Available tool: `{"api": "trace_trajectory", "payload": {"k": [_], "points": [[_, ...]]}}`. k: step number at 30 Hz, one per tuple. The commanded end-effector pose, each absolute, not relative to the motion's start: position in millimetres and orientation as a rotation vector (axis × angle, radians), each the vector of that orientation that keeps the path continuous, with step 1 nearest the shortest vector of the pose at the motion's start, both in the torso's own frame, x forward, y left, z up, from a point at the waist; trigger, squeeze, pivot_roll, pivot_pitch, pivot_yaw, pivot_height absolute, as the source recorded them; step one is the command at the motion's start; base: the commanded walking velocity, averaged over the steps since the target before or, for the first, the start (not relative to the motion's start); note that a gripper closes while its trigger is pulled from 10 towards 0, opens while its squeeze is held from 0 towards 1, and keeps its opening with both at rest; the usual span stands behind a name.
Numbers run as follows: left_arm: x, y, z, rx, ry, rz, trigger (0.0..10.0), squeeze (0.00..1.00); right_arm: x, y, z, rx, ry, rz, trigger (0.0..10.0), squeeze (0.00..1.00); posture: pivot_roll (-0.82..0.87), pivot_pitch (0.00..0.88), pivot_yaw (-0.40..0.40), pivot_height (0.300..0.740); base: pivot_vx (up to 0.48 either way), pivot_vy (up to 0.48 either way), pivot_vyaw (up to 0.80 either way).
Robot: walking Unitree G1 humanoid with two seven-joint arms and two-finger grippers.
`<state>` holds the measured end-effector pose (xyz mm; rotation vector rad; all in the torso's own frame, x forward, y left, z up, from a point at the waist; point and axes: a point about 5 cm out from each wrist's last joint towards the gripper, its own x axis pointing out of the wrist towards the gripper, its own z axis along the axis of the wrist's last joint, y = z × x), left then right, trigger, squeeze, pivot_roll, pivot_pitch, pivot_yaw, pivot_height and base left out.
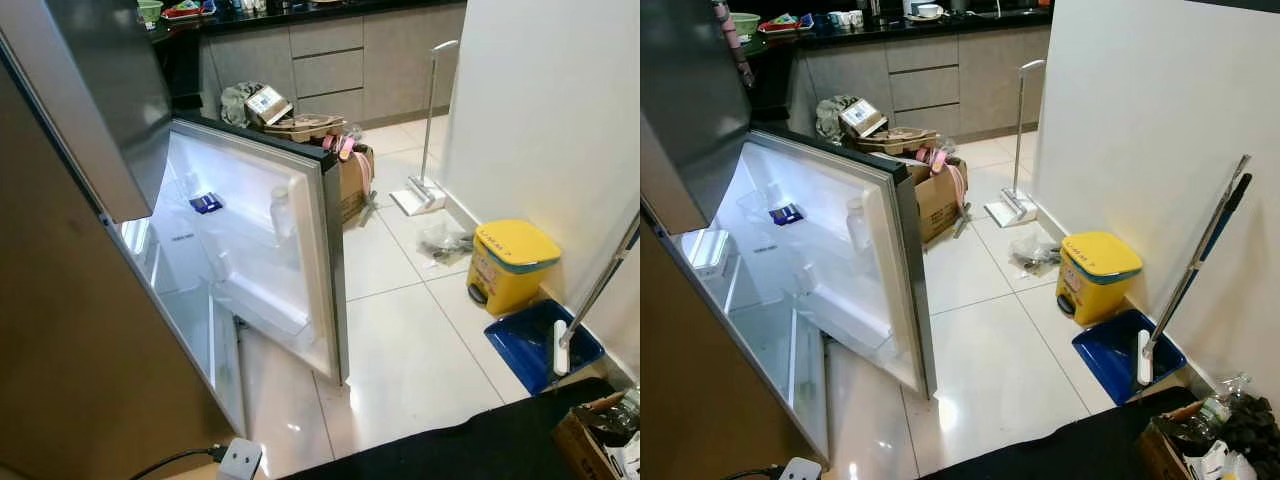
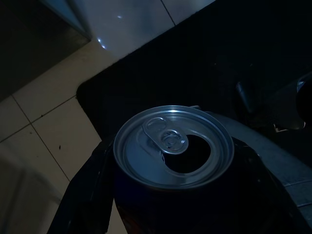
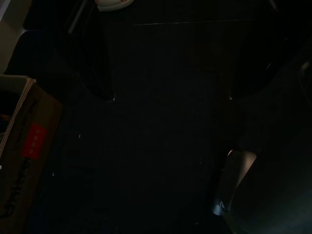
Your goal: Restocking fridge
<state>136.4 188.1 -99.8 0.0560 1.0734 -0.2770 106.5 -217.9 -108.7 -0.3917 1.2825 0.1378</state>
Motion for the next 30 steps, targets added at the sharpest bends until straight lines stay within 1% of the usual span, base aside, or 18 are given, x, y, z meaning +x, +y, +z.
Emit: {"api": "trace_trajectory", "payload": {"k": [1, 10, 17, 30], "points": [[133.6, 179.2, -101.5, 0.021, 1.081, -0.308, 10.0, 0.0, 107.4, -214.1, -109.0, -0.371, 1.271, 0.151, 10.0, 0.0, 0.03, 0.0, 0.005, 0.74, 0.0, -0.281, 0.0], [132.2, 177.8, -102.1, 0.016, 1.086, -0.314, 10.0, 0.0, 107.3, -212.0, -109.3, -0.347, 1.272, 0.171, 10.0, 0.0, 0.03, 0.0, 0.005, 0.74, 0.0, -0.46, 0.0], [130.9, 176.9, -102.7, 0.007, 1.091, -0.309, 10.0, 0.0, 104.8, -209.3, -110.2, -0.323, 1.281, 0.204, 10.0, 0.0, 0.03, 0.0, 0.003, 0.74, 0.0, -0.452, 0.77], [131.6, 175.0, -102.9, 0.001, 1.087, -0.291, 10.0, 0.0, 102.9, -211.0, -110.3, -0.337, 1.288, 0.232, 10.0, 0.0, 0.02, 0.0, -0.004, 0.74, 0.0, 0.0, 0.76]]}}
